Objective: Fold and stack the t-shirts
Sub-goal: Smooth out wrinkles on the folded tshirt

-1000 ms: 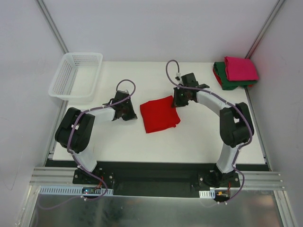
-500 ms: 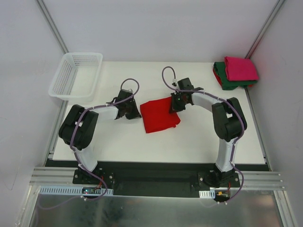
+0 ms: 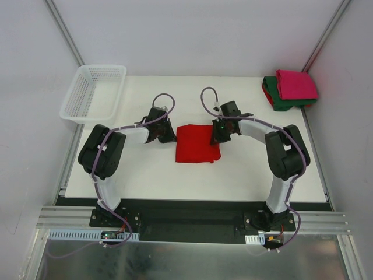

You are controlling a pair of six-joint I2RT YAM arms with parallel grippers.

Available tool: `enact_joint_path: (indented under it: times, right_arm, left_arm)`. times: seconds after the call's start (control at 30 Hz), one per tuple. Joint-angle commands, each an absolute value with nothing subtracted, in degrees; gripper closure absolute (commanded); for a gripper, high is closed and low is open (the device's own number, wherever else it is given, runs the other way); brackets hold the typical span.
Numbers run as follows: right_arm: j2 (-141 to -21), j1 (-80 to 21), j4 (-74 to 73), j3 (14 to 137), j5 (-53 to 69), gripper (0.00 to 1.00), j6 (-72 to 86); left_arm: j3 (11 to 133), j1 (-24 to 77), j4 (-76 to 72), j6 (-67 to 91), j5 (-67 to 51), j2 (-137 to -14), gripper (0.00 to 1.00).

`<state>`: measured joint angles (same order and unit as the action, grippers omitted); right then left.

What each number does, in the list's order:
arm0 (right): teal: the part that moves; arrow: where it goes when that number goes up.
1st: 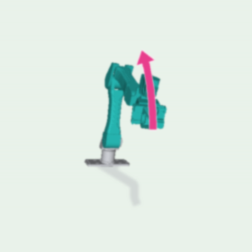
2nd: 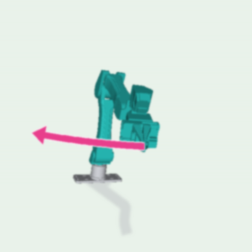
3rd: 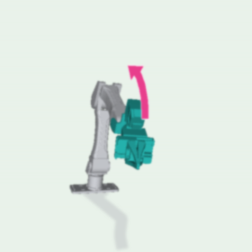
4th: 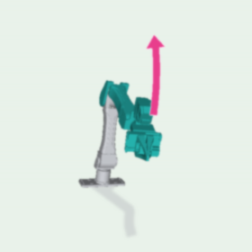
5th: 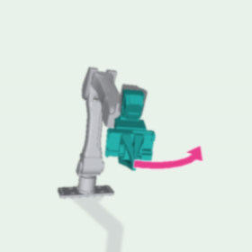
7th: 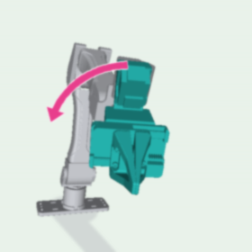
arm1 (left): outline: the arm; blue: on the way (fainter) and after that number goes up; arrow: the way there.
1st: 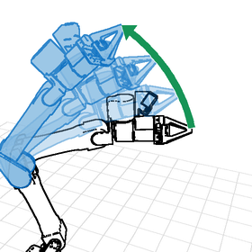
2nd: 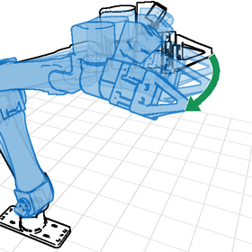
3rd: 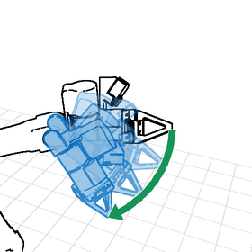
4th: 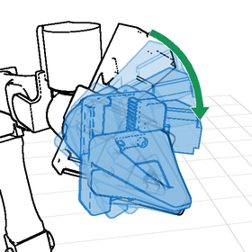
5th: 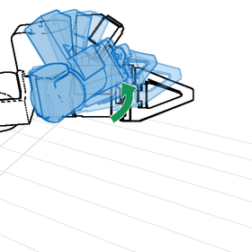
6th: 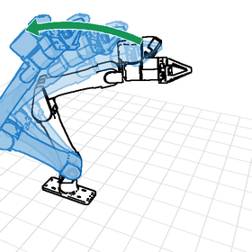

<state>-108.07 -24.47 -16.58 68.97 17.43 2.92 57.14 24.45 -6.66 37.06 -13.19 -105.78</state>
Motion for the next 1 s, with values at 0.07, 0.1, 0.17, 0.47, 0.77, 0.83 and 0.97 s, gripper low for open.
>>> enact_joint_path:
  times: [0.07, 0.1, 0.17, 0.47, 0.77, 0.83, 0.97]
  right_arm:
    - [-99.2, -24.8, -18.6, 68.6, 12.9, 0.97, 2.7]
    - [-98.1, -24.7, -19.1, 68.8, 11.7, 0.88, 2.6]
    - [-95.8, -24.2, -20.6, 69.9, 10.8, 0.77, 2.5]
    - [-88.9, -19.6, -19.4, 62.2, 13.1, 0.44, 7.6]
    - [-85.3, -9.7, -4.1, 46.4, 29.9, 0.42, 14.1]
    - [-85.3, -6.5, 1.6, 43.4, 36.1, 0.42, 15.5]
    - [-87.5, -1.5, 13.1, 38.9, 45.1, 0.41, 23.2]
  left_arm:
    - [54.3, 25.0, -4.0, 36.0, -12.3, -104.9, 1.0]
    - [53.5, 25.0, -4.0, 36.0, -11.9, -103.4, 1.0]
    - [51.0, 25.0, -4.0, 35.9, -11.4, -101.5, 1.0]
    - [43.8, 25.0, -1.9, 34.4, -7.5, -86.5, 1.0]
    - [44.6, 24.3, -1.4, 33.6, -10.2, -76.3, 0.83]
    - [44.7, 23.5, -1.4, 33.7, -11.2, -75.5, 0.79]
    - [44.5, 21.5, -1.5, 34.2, -13.2, -74.4, 0.72]
